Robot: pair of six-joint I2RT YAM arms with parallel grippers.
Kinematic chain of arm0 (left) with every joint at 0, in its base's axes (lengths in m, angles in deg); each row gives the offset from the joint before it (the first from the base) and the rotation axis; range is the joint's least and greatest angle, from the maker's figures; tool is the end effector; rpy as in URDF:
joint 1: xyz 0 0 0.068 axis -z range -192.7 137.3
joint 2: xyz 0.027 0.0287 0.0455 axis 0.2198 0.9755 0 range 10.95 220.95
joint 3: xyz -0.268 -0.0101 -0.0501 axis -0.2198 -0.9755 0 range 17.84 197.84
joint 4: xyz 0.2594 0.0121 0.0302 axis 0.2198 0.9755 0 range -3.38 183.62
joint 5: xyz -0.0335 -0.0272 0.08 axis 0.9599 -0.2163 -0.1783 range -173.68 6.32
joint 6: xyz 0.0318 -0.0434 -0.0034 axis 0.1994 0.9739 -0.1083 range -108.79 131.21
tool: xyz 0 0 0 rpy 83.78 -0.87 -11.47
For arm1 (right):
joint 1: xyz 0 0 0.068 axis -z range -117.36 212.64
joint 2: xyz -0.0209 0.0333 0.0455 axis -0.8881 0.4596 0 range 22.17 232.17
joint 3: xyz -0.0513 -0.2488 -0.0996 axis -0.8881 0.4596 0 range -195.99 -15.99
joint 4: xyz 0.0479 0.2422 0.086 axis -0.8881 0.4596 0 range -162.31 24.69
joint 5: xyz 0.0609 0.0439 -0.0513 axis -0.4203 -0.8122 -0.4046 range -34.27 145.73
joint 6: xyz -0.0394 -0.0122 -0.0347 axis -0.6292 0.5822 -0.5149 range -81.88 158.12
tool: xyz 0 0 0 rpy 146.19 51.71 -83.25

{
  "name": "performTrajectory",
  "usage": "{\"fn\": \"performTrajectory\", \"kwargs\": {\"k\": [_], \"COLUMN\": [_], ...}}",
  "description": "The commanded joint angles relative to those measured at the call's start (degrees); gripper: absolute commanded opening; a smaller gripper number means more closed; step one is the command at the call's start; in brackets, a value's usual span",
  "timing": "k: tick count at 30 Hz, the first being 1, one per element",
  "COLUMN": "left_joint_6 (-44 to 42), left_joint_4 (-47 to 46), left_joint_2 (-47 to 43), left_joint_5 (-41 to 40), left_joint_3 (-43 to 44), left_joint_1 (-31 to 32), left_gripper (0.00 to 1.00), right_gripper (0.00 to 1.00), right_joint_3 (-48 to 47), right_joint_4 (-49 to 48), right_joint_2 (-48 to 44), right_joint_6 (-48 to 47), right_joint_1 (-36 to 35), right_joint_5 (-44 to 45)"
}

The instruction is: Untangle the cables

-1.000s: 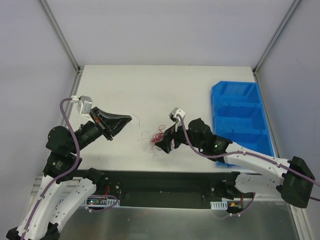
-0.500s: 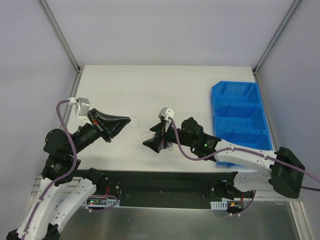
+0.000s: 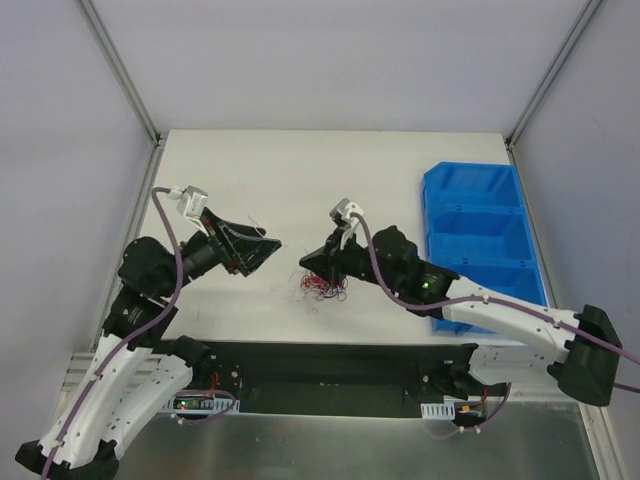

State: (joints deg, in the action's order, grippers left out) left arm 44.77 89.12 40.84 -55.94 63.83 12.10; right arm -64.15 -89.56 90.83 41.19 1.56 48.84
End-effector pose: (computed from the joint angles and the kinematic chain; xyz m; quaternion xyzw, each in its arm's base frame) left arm 0.0951 -0.0621 0.3955 0.1420 0.6130 -0.5014 0.5938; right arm 0.1334 0.2502 0.3236 -0.3879 0.6145 0.4011 0.5577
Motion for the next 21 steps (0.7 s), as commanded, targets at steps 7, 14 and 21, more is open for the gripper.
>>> {"fn": "performTrajectory", "kwargs": {"k": [7,14,21], "left_joint_6": [9.6,10.1,1.2], "left_joint_4": [-27.9,-41.4,-48.7], "left_joint_2": [-2.4,2.3,17.6], "left_joint_5": [0.5,-1.6,-8.7], "left_joint_3": [-21.1,-29.0,-28.2], "left_joint_1": [0.4,7.0,21.6], "left_gripper": [0.62,0.82,0.84], "right_gripper": [0.01,0.01,0.01], "right_joint_3": [-5.8,-13.2,-18.3], "right_joint_4": [8.4,11.1,11.5], "right_joint_2": [-14.3,-14.7,-14.0], "right_joint_6": [11.9,16.1,18.3], "right_joint_1": [3.8,6.1,6.1], "right_joint_5": [-1.8,-5.2,-6.4]}}
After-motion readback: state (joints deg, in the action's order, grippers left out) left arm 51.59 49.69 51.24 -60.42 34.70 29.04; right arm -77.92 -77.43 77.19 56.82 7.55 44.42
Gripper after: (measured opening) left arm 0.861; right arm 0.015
